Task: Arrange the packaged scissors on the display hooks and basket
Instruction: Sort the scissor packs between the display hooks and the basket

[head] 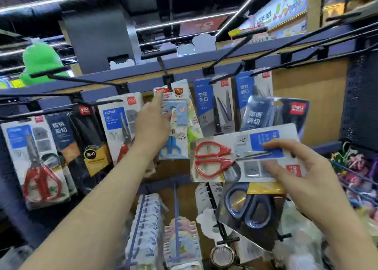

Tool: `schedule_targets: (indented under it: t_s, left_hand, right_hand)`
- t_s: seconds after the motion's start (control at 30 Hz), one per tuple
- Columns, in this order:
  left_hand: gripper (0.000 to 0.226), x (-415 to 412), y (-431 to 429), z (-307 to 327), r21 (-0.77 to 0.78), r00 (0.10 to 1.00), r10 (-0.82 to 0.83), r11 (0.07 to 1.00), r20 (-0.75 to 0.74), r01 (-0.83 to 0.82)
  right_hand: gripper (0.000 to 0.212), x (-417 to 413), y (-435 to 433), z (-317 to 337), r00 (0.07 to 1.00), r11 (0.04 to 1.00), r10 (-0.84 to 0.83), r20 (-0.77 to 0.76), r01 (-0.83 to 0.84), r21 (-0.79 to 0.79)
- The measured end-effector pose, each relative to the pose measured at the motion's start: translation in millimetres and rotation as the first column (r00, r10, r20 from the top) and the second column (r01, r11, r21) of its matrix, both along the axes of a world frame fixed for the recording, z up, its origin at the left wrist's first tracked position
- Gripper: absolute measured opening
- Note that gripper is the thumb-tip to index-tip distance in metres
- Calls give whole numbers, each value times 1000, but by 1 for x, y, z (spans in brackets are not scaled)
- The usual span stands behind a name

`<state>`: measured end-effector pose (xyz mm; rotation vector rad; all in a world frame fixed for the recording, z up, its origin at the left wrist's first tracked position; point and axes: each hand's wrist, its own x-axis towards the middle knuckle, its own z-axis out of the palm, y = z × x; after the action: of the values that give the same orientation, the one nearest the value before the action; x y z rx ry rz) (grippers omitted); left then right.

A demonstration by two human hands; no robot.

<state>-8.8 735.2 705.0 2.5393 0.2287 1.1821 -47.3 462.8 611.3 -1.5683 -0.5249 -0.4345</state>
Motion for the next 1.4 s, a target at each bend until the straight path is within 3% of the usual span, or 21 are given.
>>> schedule_targets:
  t_s: [0.17, 0.23, 0.3, 0.33, 0.4, 0.47, 0.53, 0.63, 0.7, 0.8, 0.87, 0.93, 1.03, 1.17, 1.3, 1.33, 1.4]
  left_hand:
    - [59, -15, -13, -6, 137, 992, 123, 983, 13, -124]
    - [59, -34, -23, -9, 168, 987, 127, 976, 98, -142]
    - [51, -59, -36, -15, 198, 996, -12, 980, 92, -7]
    - [47, -71, -42, -19, 185, 991, -136, 973, -8, 135]
    - [40, -89, -54, -27, 5, 882, -360, 925, -304, 379]
    - [25, -96, -55, -36, -255, 758, -525, 851, -387, 460]
    - [12, -100, -51, -44, -474, 758, -596, 765, -266, 435]
    - [10, -112, -44, -52, -590, 793, -598, 684, -117, 429]
    - [11, -121, -39, -54, -611, 828, -560, 658, -6, 441]
    - [4, -135, -28, -58, -721, 847, -463, 491, 261, 490]
    - [8, -142, -25, -63, -752, 833, -383, 383, 400, 537]
    - [13, -147, -24, -69, -754, 821, -286, 328, 495, 569]
    - [16, -153, -21, -70, -716, 796, -139, 367, 589, 594]
    - [23, -168, -12, -75, -713, 797, -52, 414, 602, 565]
    - [52, -193, 33, -62, -715, 770, -29, 352, 637, 604]
    - [49, -199, 50, -54, -711, 760, 7, 358, 650, 605]
    - [31, -210, 82, -39, -726, 799, 55, 459, 598, 512]
  right_hand:
    - [58, -5, -7, 2, 998, 997, 56, 28, -57, 55]
    - [62, -6, -6, -2, 996, 993, 88, 6, -88, 77]
    - [64, -9, -4, -4, 991, 987, 134, -13, -132, 92]
    - [66, -10, -2, -5, 987, 982, 161, -17, -158, 105]
    - [66, -12, 3, -6, 982, 974, 187, 3, -186, 131]
    - [62, -15, 13, -6, 981, 964, 189, 40, -194, 183]
    - [54, -15, 24, -8, 976, 943, 217, 37, -219, 252]
    - [47, -14, 40, -12, 947, 891, 319, -40, -285, 354]
    - [49, -14, 46, -16, 945, 906, 324, -49, -295, 305]
    - [29, -20, 54, -18, 944, 924, 330, -13, -320, 210]
    - [27, -26, 64, -20, 946, 944, 321, -40, -316, 91]
    - [21, -36, 79, -21, 930, 932, 363, -66, -363, 16]
    - [68, -55, 103, -24, 864, 864, 494, -101, -501, -60]
    - [47, -67, 131, -27, 813, 820, 543, -208, -567, -76]
    - [29, -76, 150, -22, 767, 748, 602, -221, -639, -181]
    - [22, -78, 155, -20, 764, 738, 608, -217, -644, -200]
    - [10, -84, 168, -19, 739, 710, 630, -239, -672, -210]
